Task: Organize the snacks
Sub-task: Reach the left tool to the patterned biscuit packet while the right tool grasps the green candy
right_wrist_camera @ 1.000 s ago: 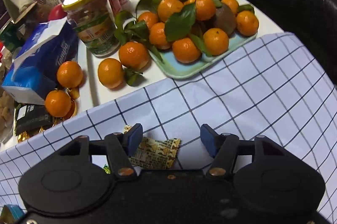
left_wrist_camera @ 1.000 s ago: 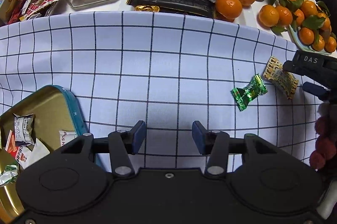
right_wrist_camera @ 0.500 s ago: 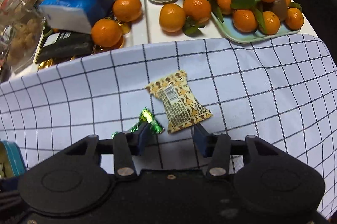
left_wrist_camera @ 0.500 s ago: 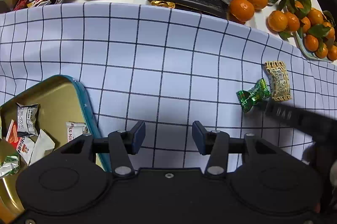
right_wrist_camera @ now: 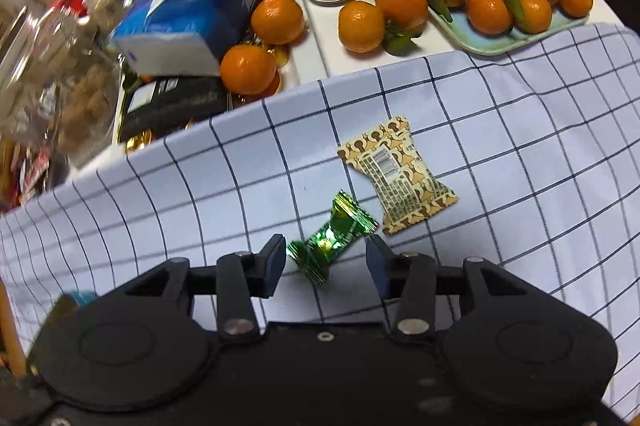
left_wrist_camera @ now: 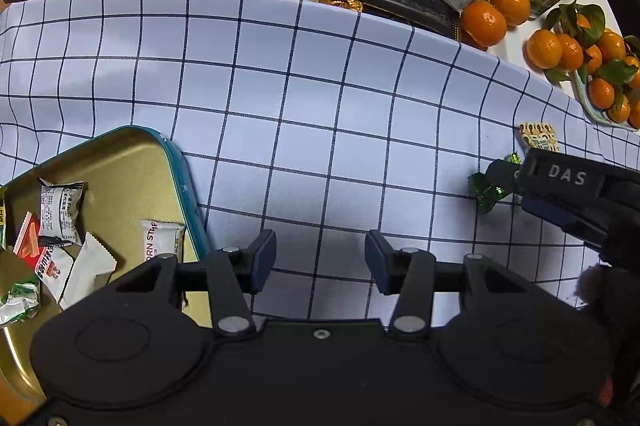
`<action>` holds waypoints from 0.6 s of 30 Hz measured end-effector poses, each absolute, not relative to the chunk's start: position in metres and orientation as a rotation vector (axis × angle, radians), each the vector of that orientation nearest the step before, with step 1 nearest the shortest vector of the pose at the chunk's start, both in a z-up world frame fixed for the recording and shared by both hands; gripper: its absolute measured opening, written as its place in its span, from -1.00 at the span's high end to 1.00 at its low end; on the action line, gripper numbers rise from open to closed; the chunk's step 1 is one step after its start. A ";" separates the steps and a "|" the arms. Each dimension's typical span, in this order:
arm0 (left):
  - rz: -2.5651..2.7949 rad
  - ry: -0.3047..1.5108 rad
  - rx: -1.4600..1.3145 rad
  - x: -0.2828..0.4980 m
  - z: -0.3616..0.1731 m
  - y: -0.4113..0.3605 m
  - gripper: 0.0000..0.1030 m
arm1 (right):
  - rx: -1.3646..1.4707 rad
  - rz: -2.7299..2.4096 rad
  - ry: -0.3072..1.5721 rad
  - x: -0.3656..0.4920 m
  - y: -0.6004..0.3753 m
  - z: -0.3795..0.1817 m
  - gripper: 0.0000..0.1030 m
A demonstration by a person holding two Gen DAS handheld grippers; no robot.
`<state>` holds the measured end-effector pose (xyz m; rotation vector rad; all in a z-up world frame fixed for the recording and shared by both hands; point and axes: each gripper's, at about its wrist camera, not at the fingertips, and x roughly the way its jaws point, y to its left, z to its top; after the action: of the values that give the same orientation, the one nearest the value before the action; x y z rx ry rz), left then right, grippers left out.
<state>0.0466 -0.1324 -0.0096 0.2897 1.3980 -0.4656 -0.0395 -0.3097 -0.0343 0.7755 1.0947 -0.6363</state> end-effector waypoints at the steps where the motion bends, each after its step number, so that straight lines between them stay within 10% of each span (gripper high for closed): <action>1: -0.465 1.397 0.287 0.048 -0.009 -0.132 -0.08 | 0.783 -0.644 1.100 -0.038 -0.310 -0.037 0.09; 18: -0.464 1.415 0.262 0.054 -0.009 -0.133 -0.08 | 0.700 -0.593 1.209 -0.026 -0.298 -0.048 0.55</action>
<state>0.0541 -0.1335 -0.0093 0.2621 1.4146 -0.4635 -0.0258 -0.2977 -0.0482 0.6999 1.2092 -0.5930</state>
